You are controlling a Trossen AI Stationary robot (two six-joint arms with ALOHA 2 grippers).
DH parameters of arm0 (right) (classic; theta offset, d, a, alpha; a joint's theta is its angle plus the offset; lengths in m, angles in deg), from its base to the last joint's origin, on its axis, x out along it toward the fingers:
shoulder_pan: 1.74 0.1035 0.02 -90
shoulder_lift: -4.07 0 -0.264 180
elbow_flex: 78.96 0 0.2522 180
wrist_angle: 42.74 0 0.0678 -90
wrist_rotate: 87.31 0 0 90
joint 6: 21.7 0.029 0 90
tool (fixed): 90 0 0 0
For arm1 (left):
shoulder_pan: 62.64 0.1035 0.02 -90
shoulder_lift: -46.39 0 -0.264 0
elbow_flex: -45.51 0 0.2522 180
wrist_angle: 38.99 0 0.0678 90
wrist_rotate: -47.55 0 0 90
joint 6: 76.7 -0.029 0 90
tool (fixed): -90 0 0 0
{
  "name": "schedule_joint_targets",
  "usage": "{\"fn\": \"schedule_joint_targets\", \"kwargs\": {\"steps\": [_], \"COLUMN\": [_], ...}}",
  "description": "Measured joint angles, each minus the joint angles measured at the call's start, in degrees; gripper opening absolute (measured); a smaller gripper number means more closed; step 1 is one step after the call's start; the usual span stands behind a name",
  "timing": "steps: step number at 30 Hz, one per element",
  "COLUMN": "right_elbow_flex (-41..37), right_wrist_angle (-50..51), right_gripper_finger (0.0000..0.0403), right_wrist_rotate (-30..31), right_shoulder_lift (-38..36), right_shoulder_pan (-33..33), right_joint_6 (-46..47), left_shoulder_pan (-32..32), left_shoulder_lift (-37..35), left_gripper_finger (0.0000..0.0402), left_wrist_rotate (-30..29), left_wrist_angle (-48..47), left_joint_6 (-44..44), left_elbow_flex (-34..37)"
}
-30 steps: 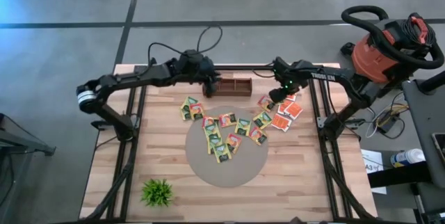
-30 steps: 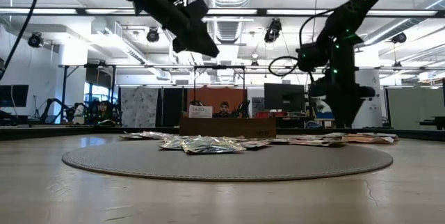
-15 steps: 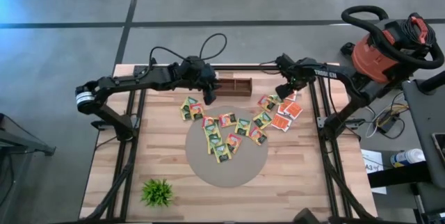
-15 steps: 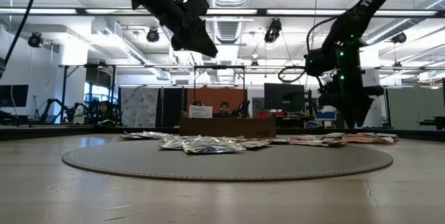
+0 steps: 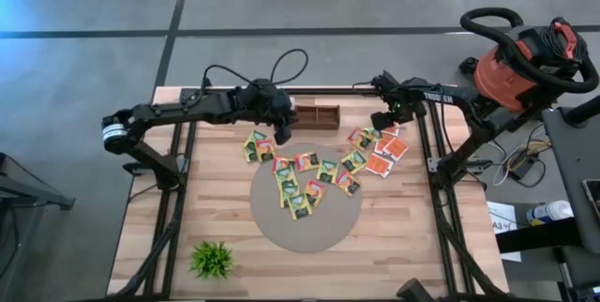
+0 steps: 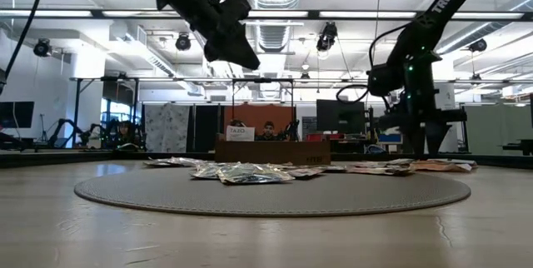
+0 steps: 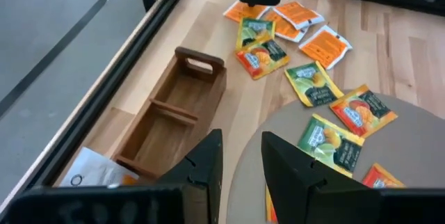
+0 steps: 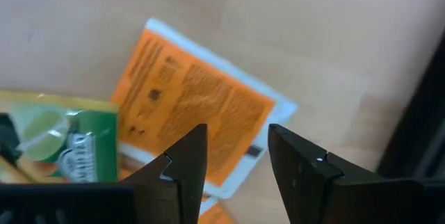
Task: Pick & Place Tea
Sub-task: Put the white tea bag into the left section of the wooden organizer
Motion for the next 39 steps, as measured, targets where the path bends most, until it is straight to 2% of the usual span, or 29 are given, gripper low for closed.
{"fn": "schedule_joint_targets", "kwargs": {"steps": [12,24,29,34,39], "right_elbow_flex": [-1.94,1.77,3.72,6.18,6.48], "right_wrist_angle": [-3.93,-4.15,-3.85,-3.74,-4.99], "right_gripper_finger": [0.0148,0.0138,0.0138,0.0133,0.0139], "right_wrist_rotate": [-0.66,-6.05,-11.03,-2.79,-0.4], "right_shoulder_lift": [0.42,3.22,3.17,2.16,3.33], "right_shoulder_pan": [2.8,7.83,8.95,10.46,10.32], "right_joint_6": [8.95,9.31,8.87,8.4,3.92], "left_shoulder_pan": [-0.91,-1.36,-1.54,-1.58,-1.62], "left_shoulder_lift": [-2.82,-7.74,-8.56,-9.01,-9.11], "left_gripper_finger": [0.0096,0.0096,0.0096,0.0096,0.0096], "left_wrist_rotate": [-3.78,-5.99,-5.99,-5.99,-5.96], "left_wrist_angle": [-5.75,-10.33,-10.51,-11.24,-11.9], "left_joint_6": [0.41,1.36,1.44,1.46,1.48], "left_elbow_flex": [0.0,0.0,0.0,0.0,0.0]}}
